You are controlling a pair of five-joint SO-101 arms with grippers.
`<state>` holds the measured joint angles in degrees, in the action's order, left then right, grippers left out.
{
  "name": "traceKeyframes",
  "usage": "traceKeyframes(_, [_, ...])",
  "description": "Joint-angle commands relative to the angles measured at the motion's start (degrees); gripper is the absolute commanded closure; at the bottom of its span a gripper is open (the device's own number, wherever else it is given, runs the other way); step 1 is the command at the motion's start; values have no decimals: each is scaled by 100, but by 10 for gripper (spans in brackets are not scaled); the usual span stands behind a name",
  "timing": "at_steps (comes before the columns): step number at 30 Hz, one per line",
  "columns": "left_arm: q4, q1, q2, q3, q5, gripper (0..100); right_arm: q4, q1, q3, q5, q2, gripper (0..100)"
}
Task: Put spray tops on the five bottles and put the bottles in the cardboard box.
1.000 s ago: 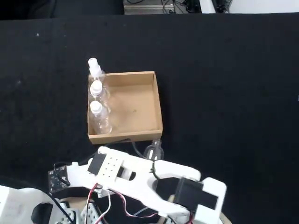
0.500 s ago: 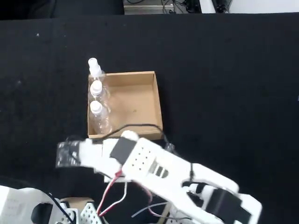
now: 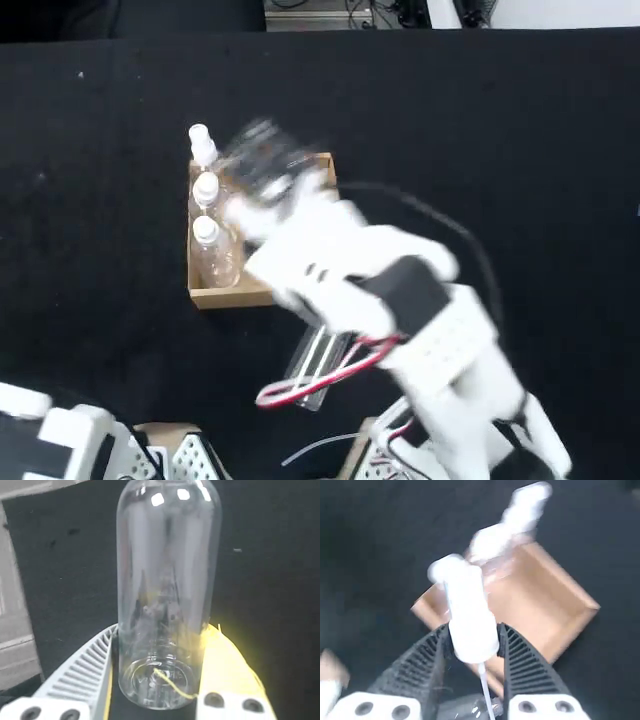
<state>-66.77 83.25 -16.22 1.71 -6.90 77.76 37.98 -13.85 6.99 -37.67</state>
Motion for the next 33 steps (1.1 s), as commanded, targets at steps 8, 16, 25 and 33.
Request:
traceKeyframes(8, [-1046, -3204, -2857, -233, 1064, 898, -114, -3314, 1455, -1363, -409, 910])
traceKeyframes(16, [-1064, -6554, -4756, 338, 1222, 898, -211, -4404, 2035, -2505, -444, 910])
traceKeyframes(25, [431, -9297, -5802, 2545, 1222, 898, -167, -4396, 3459, -2708, -444, 910])
traceKeyframes(33, [1987, -10475, -7305, 5279, 1204, 898, -229, -4105, 4092, -3279, -418, 910])
